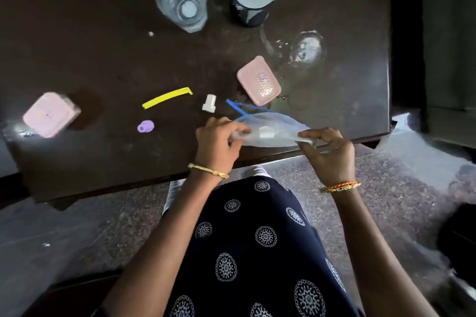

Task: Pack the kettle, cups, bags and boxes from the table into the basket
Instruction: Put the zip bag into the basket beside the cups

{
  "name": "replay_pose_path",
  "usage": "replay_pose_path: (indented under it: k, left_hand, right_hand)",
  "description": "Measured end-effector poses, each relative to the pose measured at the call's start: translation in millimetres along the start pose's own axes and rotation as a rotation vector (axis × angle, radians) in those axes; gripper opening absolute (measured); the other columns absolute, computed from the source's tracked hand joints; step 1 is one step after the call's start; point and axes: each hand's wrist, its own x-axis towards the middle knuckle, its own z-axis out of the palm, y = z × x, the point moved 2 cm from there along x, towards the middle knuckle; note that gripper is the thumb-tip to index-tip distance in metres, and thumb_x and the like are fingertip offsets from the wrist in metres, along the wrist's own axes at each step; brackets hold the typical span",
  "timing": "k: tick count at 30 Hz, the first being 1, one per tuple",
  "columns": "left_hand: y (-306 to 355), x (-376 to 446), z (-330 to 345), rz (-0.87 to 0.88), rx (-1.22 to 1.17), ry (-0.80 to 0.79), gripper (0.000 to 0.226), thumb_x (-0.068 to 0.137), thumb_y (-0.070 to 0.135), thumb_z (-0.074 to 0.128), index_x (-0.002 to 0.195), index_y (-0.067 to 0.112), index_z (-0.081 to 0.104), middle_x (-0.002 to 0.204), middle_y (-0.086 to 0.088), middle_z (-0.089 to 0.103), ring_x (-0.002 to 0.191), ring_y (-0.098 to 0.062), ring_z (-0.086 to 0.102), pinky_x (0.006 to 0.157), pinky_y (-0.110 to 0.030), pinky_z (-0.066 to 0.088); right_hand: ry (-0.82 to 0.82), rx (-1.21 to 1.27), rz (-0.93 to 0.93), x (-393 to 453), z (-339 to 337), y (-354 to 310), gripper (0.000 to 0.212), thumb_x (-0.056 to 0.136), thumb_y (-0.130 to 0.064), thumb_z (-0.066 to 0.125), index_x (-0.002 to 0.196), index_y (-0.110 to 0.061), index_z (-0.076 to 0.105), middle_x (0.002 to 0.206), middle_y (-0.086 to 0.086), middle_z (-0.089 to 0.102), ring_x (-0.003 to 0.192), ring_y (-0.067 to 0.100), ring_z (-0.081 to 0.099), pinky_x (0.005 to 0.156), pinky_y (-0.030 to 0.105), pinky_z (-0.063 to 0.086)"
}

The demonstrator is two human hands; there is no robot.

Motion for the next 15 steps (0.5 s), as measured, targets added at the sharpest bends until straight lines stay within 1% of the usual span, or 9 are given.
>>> replay_pose_path:
  k: [2, 4, 5, 6, 7, 8, 10, 12, 15]
  left_hand:
    - [-25.5, -5.3, -22.1, -0.040, 0.010, 0.030, 0.011, 0.077, 0.016, 0.072, 0.087, 0.012, 0.074, 0.089, -0.012, 0.065, 0.091, -0.034, 0.056, 0.081, -0.049, 0.047]
    - [-48.6, -11.0, -44.5, -0.077, -0.041, 0.068, 0.021, 0.077, 0.022, 0.074, 0.087, 0.005, 0.072, 0.101, -0.015, 0.060, 0.099, -0.029, 0.054, 0.089, -0.044, 0.045]
    - [-60.1, -15.9, -58.9, -0.094, -0.122, 0.101, 0.023, 0.077, 0.022, 0.074, 0.087, 0.001, 0.071, 0.107, -0.013, 0.058, 0.102, -0.023, 0.053, 0.094, -0.038, 0.043]
    - [-71.0, -21.8, -73.1, -0.118, -0.228, 0.134, 0.025, 0.078, 0.022, 0.073, 0.085, -0.002, 0.068, 0.112, -0.007, 0.057, 0.100, -0.015, 0.053, 0.093, -0.029, 0.042]
    - [-81.8, -28.2, -87.5, -0.149, -0.331, 0.165, 0.027, 0.080, 0.024, 0.072, 0.084, -0.002, 0.066, 0.109, 0.003, 0.058, 0.092, -0.006, 0.053, 0.085, -0.021, 0.043]
    - [-91.9, -34.5, -100.8, -0.187, -0.421, 0.198, 0.028, 0.083, 0.028, 0.068, 0.083, 0.001, 0.064, 0.096, 0.012, 0.061, 0.077, 0.001, 0.052, 0.073, -0.017, 0.042]
    - [-107.7, -44.7, -123.0, -0.261, -0.547, 0.299, 0.027, 0.087, 0.033, 0.058, 0.087, 0.006, 0.059, 0.072, 0.011, 0.058, 0.061, -0.003, 0.048, 0.061, -0.021, 0.040]
    - [-128.5, -53.3, -146.5, -0.309, -0.579, 0.466, 0.024, 0.094, 0.025, 0.052, 0.097, 0.002, 0.056, 0.072, 0.001, 0.056, 0.064, -0.014, 0.052, 0.065, -0.022, 0.040]
    - [-163.8, -62.0, -185.3, -0.341, -0.439, 0.688, 0.024, 0.097, 0.019, 0.045, 0.104, -0.002, 0.052, 0.083, -0.008, 0.062, 0.073, -0.016, 0.057, 0.059, -0.005, 0.035]
  right_hand:
    - [-0.058, -0.002, -0.013, -2.7, 17.3, -18.8, 0.016, 0.070, -0.013, 0.080, 0.081, -0.021, 0.072, 0.081, 0.000, 0.061, 0.084, 0.019, 0.059, 0.076, 0.025, 0.046]
    - [-0.100, 0.050, -0.005, -3.8, 32.3, -38.5, 0.015, 0.068, -0.015, 0.081, 0.076, -0.016, 0.069, 0.091, 0.005, 0.060, 0.092, 0.018, 0.057, 0.082, 0.025, 0.045]
    - [-0.119, 0.091, -0.020, -5.2, 41.1, -51.2, 0.016, 0.069, -0.014, 0.081, 0.075, -0.015, 0.066, 0.097, 0.007, 0.060, 0.096, 0.016, 0.057, 0.084, 0.024, 0.045]
    - [-0.138, 0.161, -0.038, -8.0, 50.5, -64.8, 0.017, 0.071, -0.012, 0.080, 0.075, -0.015, 0.064, 0.100, 0.006, 0.062, 0.097, 0.013, 0.057, 0.084, 0.023, 0.045]
    - [-0.149, 0.253, -0.047, -10.9, 62.8, -80.5, 0.018, 0.073, -0.010, 0.077, 0.078, -0.017, 0.062, 0.098, 0.001, 0.066, 0.093, 0.009, 0.060, 0.081, 0.021, 0.047]
    - [-0.156, 0.354, -0.049, -13.9, 78.2, -96.9, 0.017, 0.075, -0.009, 0.073, 0.082, -0.018, 0.060, 0.090, -0.010, 0.069, 0.084, 0.002, 0.061, 0.075, 0.018, 0.048]
    - [-0.116, 0.443, -0.077, -20.6, 115.8, -128.7, 0.015, 0.081, -0.006, 0.064, 0.081, -0.017, 0.054, 0.068, -0.022, 0.065, 0.064, -0.010, 0.055, 0.062, 0.008, 0.044]
    - [-0.048, 0.459, -0.108, -32.9, 162.8, -163.9, 0.024, 0.086, -0.002, 0.060, 0.077, -0.018, 0.044, 0.060, -0.019, 0.055, 0.057, -0.010, 0.049, 0.058, 0.006, 0.039]
    - [-0.024, 0.444, -0.093, -48.4, 227.9, -207.7, 0.024, 0.090, -0.007, 0.059, 0.077, -0.015, 0.040, 0.064, -0.011, 0.045, 0.056, -0.009, 0.046, 0.058, 0.007, 0.037]
